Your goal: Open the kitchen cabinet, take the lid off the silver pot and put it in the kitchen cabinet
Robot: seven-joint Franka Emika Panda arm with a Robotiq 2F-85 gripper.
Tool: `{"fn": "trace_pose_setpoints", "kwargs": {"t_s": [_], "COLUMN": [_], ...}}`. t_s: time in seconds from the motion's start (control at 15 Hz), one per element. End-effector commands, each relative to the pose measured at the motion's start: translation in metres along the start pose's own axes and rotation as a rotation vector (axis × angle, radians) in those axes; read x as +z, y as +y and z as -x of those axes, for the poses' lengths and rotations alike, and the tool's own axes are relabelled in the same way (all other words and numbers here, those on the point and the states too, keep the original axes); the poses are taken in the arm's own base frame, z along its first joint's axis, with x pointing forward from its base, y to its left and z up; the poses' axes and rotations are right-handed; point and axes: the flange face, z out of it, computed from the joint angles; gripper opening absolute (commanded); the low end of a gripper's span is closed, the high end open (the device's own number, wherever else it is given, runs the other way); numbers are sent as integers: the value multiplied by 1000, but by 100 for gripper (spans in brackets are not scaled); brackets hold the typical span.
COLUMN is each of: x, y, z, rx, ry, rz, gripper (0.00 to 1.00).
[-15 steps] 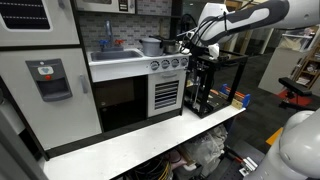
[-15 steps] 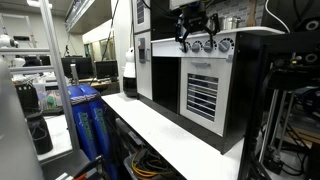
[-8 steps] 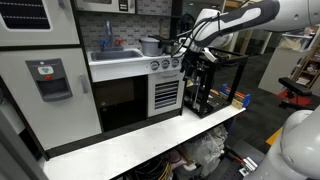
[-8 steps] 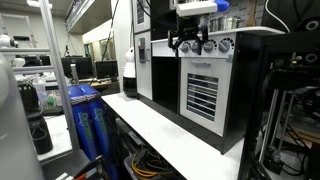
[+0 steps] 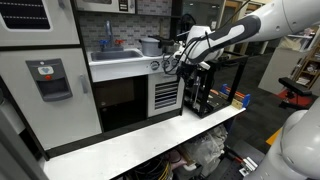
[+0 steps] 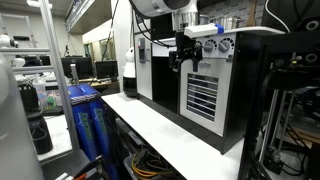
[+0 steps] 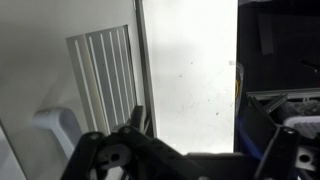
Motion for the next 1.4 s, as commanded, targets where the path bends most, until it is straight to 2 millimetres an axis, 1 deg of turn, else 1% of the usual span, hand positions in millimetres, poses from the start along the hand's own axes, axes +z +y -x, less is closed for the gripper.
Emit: {"fn": "trace_pose_setpoints", "kwargs": {"t_s": [0.0, 0.47, 0.93, 1.13, 1.33], "x": [7, 12, -2, -6, -11], "y": [-2, -5, -3, -2, 0], "z": [-7, -12, -26, -29, -29], "rx": [-115, -199, -198, -188, -181], "ry": [-30, -75, -82, -88, -100], "rz": [65, 217, 285, 298, 326], "gripper": [100, 100, 100, 100, 100]}}
